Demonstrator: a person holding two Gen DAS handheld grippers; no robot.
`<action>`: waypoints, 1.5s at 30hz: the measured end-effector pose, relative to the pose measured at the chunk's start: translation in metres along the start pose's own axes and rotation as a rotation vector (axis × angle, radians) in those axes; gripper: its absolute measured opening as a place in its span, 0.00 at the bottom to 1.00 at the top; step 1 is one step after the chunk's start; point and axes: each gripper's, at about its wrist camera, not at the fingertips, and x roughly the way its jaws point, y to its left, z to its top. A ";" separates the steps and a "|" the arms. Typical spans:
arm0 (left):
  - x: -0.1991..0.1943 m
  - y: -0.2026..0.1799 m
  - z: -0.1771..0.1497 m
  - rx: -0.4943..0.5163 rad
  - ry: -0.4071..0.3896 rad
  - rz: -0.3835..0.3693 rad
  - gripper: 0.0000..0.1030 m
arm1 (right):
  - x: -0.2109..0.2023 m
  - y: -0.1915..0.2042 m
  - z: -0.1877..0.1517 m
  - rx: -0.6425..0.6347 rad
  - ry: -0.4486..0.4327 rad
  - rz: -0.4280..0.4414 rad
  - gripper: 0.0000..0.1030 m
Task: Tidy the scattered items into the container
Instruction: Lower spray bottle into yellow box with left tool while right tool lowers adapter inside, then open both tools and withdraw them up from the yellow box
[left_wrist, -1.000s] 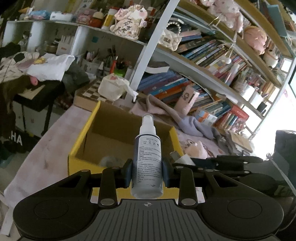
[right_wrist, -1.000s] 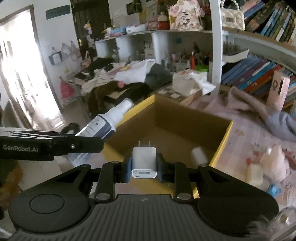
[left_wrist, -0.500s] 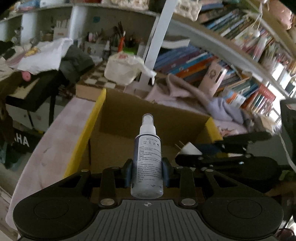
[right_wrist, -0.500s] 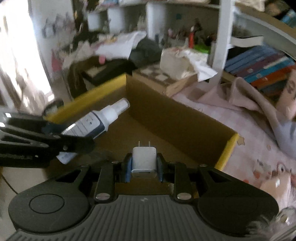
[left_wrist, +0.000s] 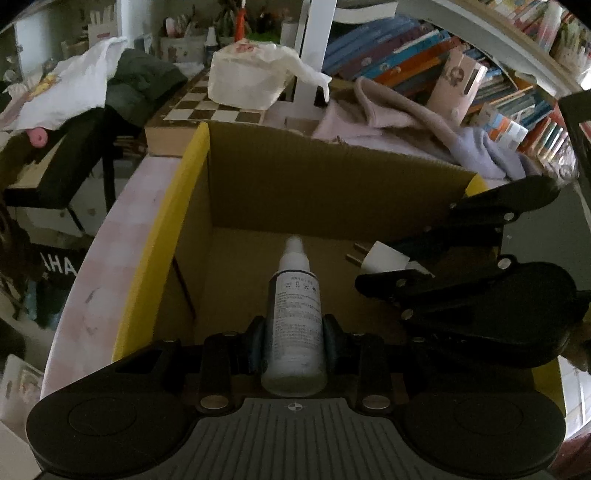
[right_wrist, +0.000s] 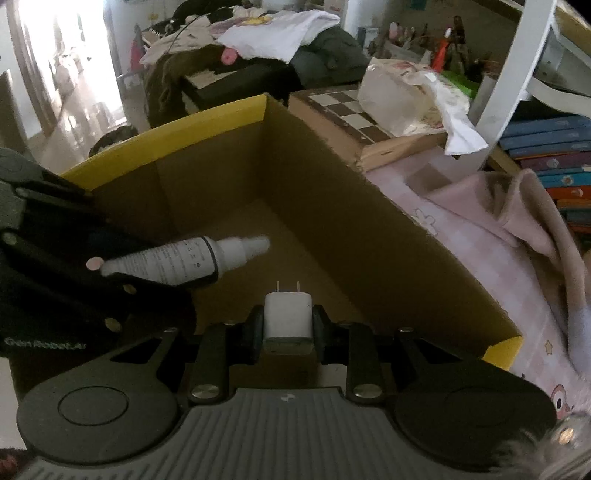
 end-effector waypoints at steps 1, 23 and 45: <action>0.000 0.000 0.000 -0.001 0.001 -0.003 0.30 | 0.001 0.000 0.000 0.000 0.007 0.001 0.24; -0.084 -0.007 -0.021 -0.015 -0.255 -0.027 0.85 | -0.057 0.022 -0.011 0.039 -0.140 -0.058 0.50; -0.154 -0.026 -0.090 -0.017 -0.340 0.003 0.93 | -0.163 0.068 -0.085 0.208 -0.360 -0.189 0.60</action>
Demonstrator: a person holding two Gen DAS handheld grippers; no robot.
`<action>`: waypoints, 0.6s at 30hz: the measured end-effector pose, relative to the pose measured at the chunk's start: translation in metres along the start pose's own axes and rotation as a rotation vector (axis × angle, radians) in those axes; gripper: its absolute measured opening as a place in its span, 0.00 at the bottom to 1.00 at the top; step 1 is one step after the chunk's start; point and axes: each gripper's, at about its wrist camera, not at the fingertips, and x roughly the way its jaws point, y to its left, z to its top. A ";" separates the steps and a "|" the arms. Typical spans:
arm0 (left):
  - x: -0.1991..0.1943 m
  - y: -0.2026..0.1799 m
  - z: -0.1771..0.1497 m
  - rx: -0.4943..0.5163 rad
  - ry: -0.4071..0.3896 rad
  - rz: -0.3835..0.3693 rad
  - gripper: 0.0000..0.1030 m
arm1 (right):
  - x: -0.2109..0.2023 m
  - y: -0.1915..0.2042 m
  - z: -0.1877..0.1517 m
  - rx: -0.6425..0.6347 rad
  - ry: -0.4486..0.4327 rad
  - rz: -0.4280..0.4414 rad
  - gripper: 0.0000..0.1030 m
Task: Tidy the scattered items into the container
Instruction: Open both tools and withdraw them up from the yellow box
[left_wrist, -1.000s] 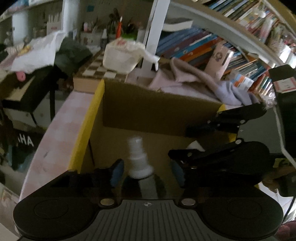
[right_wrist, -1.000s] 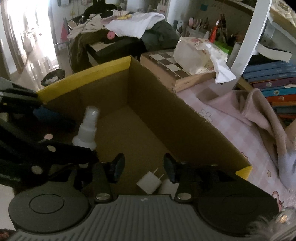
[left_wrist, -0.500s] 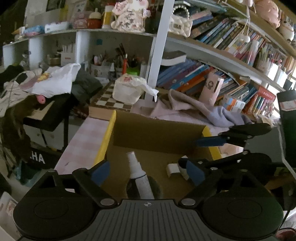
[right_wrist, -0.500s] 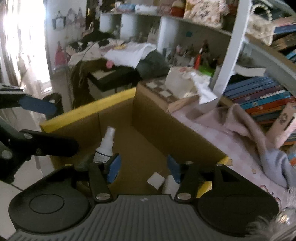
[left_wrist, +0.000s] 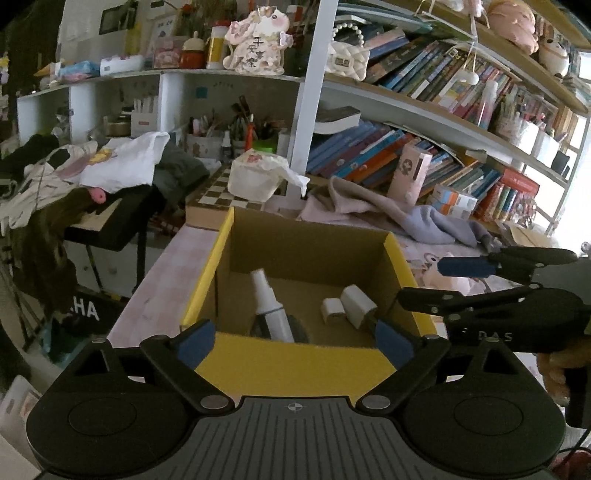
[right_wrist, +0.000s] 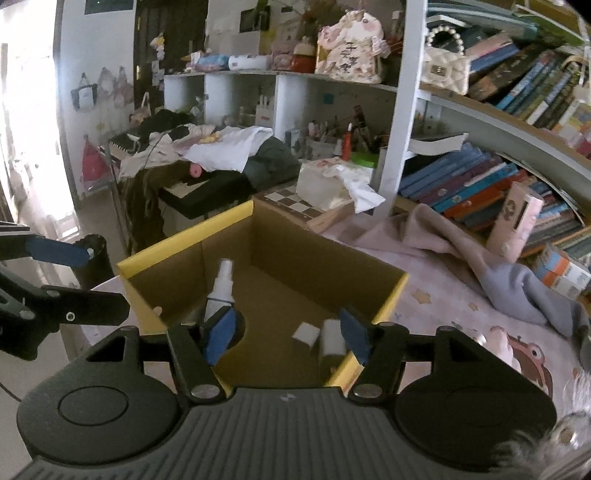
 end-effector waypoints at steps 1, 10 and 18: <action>-0.004 -0.001 -0.002 0.000 -0.003 0.000 0.93 | -0.004 0.001 -0.003 0.004 -0.002 -0.002 0.60; -0.036 -0.012 -0.021 -0.001 -0.035 0.012 0.93 | -0.048 0.007 -0.025 0.051 -0.062 -0.021 0.62; -0.062 -0.027 -0.044 -0.002 -0.093 0.032 0.93 | -0.080 0.015 -0.050 0.082 -0.090 -0.058 0.65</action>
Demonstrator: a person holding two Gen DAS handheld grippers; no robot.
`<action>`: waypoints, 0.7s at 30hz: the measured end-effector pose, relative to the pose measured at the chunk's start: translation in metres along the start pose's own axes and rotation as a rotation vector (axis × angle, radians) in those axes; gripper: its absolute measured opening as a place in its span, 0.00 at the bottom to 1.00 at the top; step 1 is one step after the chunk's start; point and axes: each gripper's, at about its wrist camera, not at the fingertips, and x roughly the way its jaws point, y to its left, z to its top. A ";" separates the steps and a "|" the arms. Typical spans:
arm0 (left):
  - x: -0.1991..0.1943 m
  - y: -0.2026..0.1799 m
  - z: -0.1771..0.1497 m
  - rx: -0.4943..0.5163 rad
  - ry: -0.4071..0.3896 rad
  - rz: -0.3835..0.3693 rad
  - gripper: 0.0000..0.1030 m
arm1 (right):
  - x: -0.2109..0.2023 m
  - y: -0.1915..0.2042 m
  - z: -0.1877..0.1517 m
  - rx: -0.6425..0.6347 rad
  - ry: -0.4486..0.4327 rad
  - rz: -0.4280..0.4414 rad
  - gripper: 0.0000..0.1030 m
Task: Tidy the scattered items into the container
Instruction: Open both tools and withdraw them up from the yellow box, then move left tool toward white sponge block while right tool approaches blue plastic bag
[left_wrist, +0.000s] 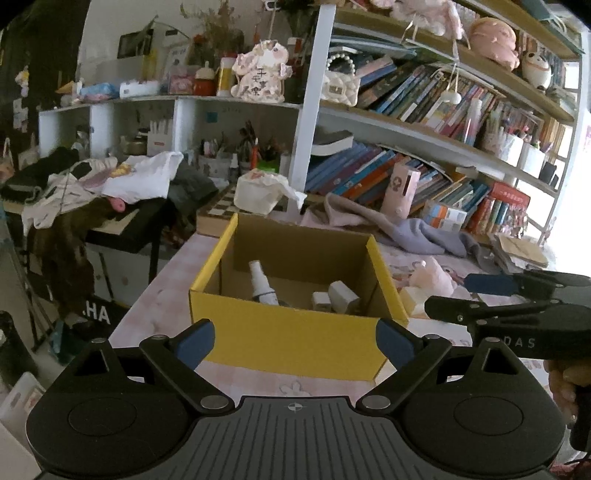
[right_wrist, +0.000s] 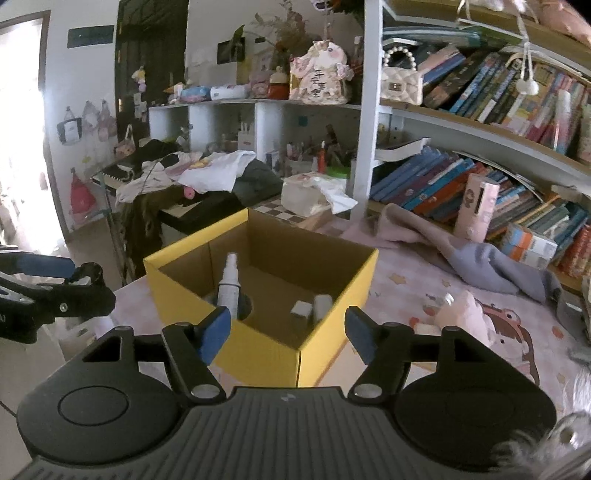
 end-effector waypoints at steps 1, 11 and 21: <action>-0.002 -0.002 -0.003 0.005 0.001 0.002 0.93 | -0.004 0.001 -0.004 0.002 -0.002 -0.006 0.65; -0.021 -0.025 -0.036 0.071 0.017 0.059 0.97 | -0.037 0.011 -0.048 0.066 0.000 -0.061 0.70; -0.024 -0.043 -0.063 0.113 0.060 0.037 0.97 | -0.052 0.025 -0.078 0.021 0.047 -0.149 0.86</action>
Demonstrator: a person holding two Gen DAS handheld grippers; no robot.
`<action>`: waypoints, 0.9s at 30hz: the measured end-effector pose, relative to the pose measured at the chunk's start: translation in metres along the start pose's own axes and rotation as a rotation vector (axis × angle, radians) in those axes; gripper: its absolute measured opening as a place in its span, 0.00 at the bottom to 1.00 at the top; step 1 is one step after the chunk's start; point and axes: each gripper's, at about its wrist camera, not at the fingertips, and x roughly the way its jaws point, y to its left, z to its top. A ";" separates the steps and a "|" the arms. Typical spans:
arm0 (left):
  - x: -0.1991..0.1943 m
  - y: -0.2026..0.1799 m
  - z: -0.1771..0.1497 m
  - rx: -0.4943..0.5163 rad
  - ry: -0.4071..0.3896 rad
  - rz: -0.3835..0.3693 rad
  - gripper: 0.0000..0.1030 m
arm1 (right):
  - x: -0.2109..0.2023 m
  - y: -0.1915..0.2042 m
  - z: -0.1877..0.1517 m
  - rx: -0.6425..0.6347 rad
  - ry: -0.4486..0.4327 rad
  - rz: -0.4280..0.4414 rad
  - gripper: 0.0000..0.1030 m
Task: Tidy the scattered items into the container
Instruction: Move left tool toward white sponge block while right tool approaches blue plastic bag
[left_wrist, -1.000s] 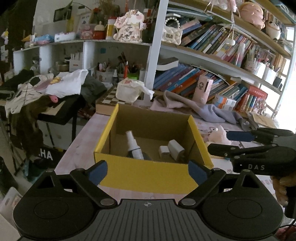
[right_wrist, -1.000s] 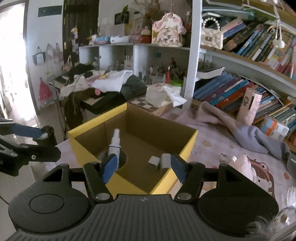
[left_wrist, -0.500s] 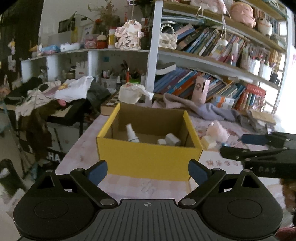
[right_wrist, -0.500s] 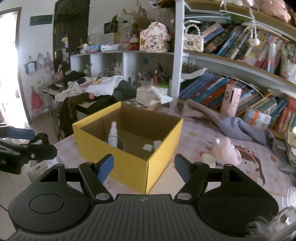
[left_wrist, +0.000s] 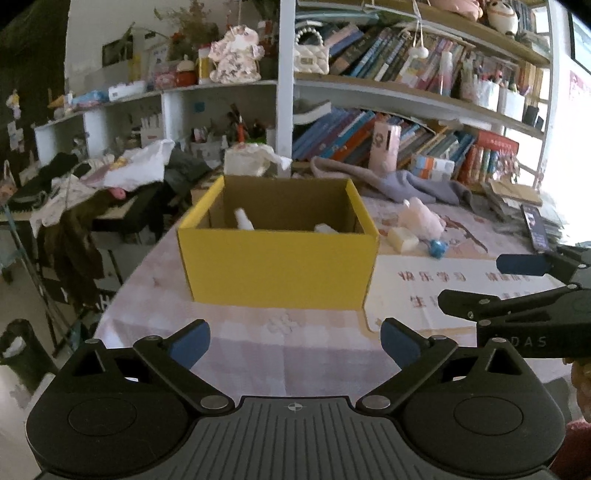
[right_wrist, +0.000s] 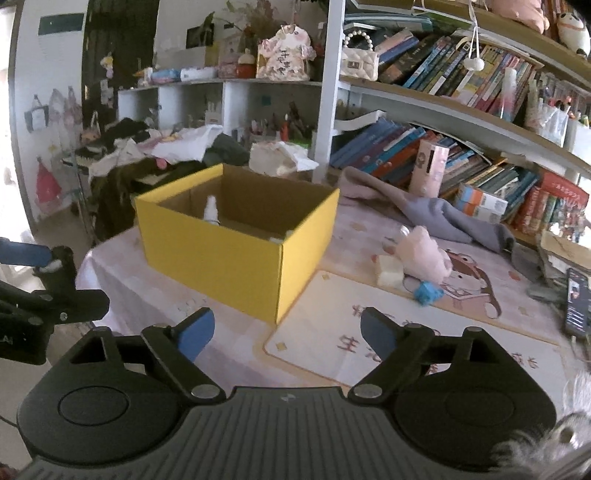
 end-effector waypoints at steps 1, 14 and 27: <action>0.001 -0.002 -0.001 0.002 0.009 -0.006 0.97 | -0.001 0.000 -0.002 -0.002 0.007 -0.006 0.86; 0.019 -0.044 -0.004 0.133 0.058 -0.165 0.97 | -0.018 -0.028 -0.028 0.076 0.073 -0.139 0.88; 0.036 -0.079 -0.003 0.208 0.108 -0.285 0.97 | -0.030 -0.051 -0.042 0.124 0.115 -0.228 0.90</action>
